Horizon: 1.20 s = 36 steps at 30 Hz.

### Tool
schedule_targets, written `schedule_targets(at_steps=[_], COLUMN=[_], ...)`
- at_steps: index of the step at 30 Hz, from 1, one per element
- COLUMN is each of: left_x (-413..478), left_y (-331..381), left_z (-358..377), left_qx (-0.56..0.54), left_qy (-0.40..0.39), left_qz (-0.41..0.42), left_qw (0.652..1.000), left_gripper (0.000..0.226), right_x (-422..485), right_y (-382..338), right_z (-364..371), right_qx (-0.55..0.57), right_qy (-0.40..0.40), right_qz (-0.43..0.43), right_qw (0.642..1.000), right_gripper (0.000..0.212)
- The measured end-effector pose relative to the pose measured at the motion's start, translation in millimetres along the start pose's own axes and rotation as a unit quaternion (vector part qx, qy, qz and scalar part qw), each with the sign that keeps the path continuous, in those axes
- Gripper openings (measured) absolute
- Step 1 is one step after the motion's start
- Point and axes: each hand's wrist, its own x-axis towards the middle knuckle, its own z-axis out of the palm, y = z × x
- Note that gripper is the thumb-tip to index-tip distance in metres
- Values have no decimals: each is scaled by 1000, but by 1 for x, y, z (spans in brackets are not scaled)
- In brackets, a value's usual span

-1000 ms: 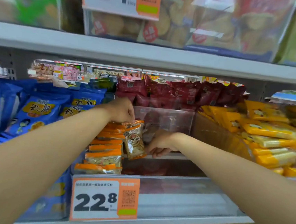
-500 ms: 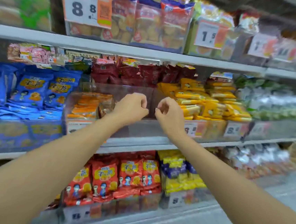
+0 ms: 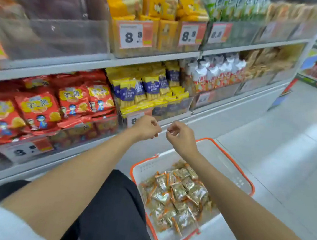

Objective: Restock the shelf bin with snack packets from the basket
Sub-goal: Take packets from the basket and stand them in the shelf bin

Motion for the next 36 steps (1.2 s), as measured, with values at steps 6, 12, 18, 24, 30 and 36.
schedule_targets(at_steps=[6,12,18,24,30,36], left_x=[11,26,44,43,44,48], left_y=[-57,-120,-148,-174,-181,-178], left_z=[89,136,172,197,213,212], left_qx=[-53,-83,-141,-177,-224,-227], left_qy=[-103,-143,-144,-139,-127,-99], left_qz=[-100,-214,-271,-345,-373,-375], left_qw=[988,963,941,911,891,893], left_gripper=[9,19,17,21,10,12], right_x=[-63,-116,-128,-86,-117,-134], right_y=[117,204,262,287,295,260], right_z=[25,62,99,120,172,176], right_qx=[-18,-91,-182,-238,-288,-180], right_qy=[-78,-179,-257,-284,-330,-224], right_qz=[197,321,360,342,310,389], right_qw=[977,926,878,864,844,875], right_gripper=[9,11,41,72,82,21])
